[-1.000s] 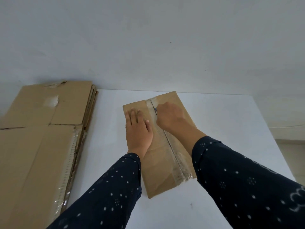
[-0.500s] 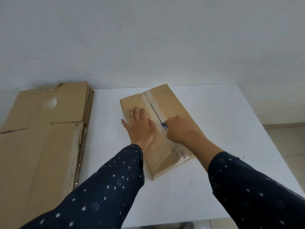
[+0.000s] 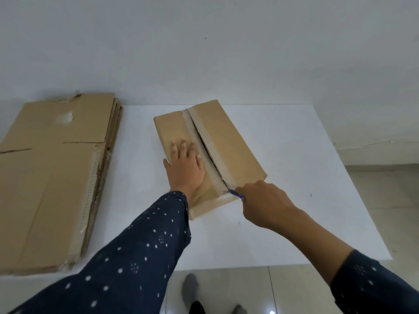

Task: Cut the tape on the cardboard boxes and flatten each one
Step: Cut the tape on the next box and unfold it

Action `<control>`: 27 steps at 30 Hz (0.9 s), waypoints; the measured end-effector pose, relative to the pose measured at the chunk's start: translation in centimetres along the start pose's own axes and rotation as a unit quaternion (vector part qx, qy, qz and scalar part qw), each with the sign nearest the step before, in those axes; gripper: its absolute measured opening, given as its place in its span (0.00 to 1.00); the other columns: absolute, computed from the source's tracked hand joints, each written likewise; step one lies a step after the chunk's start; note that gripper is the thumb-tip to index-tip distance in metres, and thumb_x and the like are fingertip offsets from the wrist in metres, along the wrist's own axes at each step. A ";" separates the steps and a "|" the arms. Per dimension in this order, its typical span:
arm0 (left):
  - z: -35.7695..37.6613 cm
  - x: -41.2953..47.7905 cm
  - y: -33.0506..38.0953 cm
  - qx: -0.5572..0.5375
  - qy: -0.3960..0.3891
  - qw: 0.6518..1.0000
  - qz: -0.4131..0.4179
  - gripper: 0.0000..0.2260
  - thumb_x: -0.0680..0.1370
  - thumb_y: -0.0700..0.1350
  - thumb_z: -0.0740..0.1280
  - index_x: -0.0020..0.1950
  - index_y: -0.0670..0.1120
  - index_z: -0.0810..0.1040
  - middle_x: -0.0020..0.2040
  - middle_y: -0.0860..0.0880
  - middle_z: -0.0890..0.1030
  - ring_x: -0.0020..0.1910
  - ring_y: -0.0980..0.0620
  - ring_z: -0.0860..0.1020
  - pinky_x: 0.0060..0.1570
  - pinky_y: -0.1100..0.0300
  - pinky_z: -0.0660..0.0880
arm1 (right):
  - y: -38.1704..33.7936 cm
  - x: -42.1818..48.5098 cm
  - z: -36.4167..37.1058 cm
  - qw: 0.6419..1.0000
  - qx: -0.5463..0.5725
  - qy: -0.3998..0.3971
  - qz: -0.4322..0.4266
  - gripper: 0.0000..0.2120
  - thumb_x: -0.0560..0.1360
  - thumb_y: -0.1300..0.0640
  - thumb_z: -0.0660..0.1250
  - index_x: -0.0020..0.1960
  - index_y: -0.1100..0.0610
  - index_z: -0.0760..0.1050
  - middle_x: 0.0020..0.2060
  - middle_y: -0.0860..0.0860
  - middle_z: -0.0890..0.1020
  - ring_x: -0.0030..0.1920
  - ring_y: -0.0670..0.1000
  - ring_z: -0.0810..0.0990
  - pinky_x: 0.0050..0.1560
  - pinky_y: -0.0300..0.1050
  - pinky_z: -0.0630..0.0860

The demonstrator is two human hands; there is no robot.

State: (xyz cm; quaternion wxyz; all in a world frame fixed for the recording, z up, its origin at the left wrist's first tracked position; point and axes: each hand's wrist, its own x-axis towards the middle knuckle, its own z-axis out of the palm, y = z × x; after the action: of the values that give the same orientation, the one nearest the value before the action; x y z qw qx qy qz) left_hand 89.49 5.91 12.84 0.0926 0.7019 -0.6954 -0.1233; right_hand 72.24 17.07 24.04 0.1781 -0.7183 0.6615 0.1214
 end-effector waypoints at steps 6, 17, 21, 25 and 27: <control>-0.8 0.2 0.1 -0.007 -0.024 1.000 0.001 0.24 0.85 0.54 0.47 0.82 0.53 0.53 0.83 0.51 0.49 0.81 0.44 0.42 0.74 0.29 0.43 | 2.8 -1.4 0.0 0.999 0.028 0.031 0.001 0.19 0.79 0.58 0.59 0.65 0.40 0.71 0.47 0.49 0.77 0.40 0.52 0.76 0.38 0.43 0.71; -0.4 -1.1 0.6 -0.072 0.025 0.997 -0.034 0.22 0.85 0.53 0.50 0.80 0.55 0.58 0.82 0.52 0.53 0.81 0.44 0.43 0.75 0.32 0.51 | 4.4 -2.4 2.2 0.982 0.104 0.149 0.048 0.06 0.79 0.43 0.61 0.54 0.39 0.75 0.40 0.42 0.81 0.38 0.49 0.79 0.38 0.42 0.76; -0.4 -1.1 0.6 -0.073 0.033 0.996 -0.031 0.22 0.85 0.52 0.51 0.80 0.54 0.59 0.82 0.51 0.54 0.81 0.43 0.44 0.75 0.34 0.54 | 4.4 -2.5 3.2 0.986 0.095 0.133 -0.009 0.07 0.78 0.42 0.64 0.55 0.36 0.77 0.46 0.40 0.82 0.44 0.46 0.80 0.43 0.43 0.80; -0.2 -1.0 0.5 -0.070 0.043 0.996 -0.027 0.22 0.85 0.51 0.52 0.80 0.54 0.61 0.82 0.50 0.55 0.81 0.42 0.45 0.74 0.36 0.57 | 4.2 -1.8 4.2 0.974 0.072 0.207 -0.061 0.07 0.78 0.46 0.67 0.55 0.38 0.80 0.44 0.40 0.81 0.43 0.46 0.80 0.35 0.39 0.74; 0.0 -0.9 0.3 -0.065 0.046 0.997 -0.023 0.22 0.85 0.52 0.52 0.80 0.53 0.61 0.82 0.49 0.56 0.81 0.41 0.46 0.75 0.38 0.58 | 4.3 -1.4 4.2 0.970 0.072 0.223 -0.067 0.07 0.77 0.48 0.69 0.53 0.39 0.81 0.41 0.41 0.81 0.42 0.47 0.80 0.33 0.39 0.71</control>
State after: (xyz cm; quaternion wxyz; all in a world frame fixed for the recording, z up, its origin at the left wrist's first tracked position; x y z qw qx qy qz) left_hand 89.21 6.77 12.99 0.1675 0.7151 -0.6644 -0.1380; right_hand 68.07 19.84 20.40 0.0853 -0.7553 0.6417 -0.1022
